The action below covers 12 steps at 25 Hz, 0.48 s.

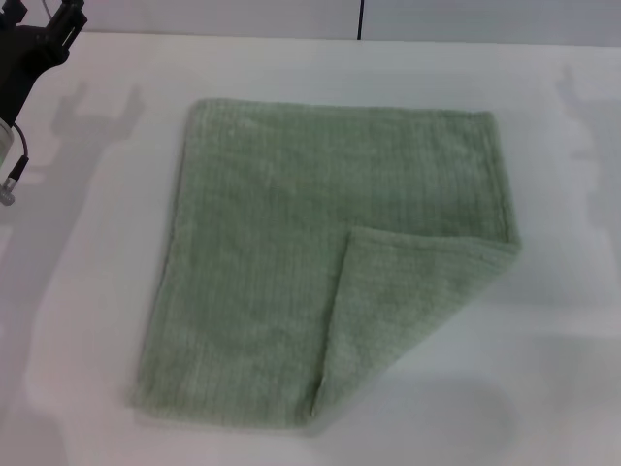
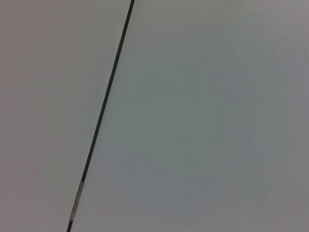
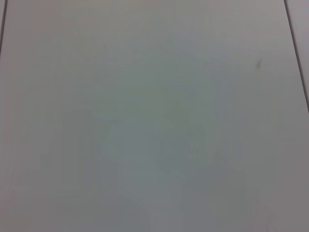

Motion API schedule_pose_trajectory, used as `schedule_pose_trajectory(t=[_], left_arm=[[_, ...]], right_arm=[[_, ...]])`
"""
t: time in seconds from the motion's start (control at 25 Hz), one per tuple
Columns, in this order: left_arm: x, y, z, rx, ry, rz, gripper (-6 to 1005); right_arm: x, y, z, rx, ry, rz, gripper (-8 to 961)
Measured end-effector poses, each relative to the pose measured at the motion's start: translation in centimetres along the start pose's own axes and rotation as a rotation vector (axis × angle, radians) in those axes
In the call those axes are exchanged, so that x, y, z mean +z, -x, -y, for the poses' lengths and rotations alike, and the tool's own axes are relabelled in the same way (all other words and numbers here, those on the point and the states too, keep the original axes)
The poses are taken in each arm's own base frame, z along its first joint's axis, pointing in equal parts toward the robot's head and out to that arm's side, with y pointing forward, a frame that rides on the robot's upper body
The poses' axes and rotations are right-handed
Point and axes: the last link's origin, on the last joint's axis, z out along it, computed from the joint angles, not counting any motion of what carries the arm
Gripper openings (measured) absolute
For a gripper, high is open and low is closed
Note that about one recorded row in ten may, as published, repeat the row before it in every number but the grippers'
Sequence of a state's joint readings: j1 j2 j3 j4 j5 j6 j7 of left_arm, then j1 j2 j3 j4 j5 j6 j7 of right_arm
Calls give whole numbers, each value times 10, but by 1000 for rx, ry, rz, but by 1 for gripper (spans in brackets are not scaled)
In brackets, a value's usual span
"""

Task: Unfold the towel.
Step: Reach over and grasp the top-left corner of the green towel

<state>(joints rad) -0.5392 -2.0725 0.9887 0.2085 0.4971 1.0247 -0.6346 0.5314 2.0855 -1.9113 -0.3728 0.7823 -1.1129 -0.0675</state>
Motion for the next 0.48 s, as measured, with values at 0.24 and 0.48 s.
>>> schedule_pose_trajectory(t=[0.24, 0.48], left_arm=[[0, 0, -1, 2, 4, 2, 781], [2, 0, -3, 5, 11, 3, 751]], right_arm=[[1, 1, 0, 0, 2, 2, 817], [2, 1, 0, -1, 3, 3, 817]])
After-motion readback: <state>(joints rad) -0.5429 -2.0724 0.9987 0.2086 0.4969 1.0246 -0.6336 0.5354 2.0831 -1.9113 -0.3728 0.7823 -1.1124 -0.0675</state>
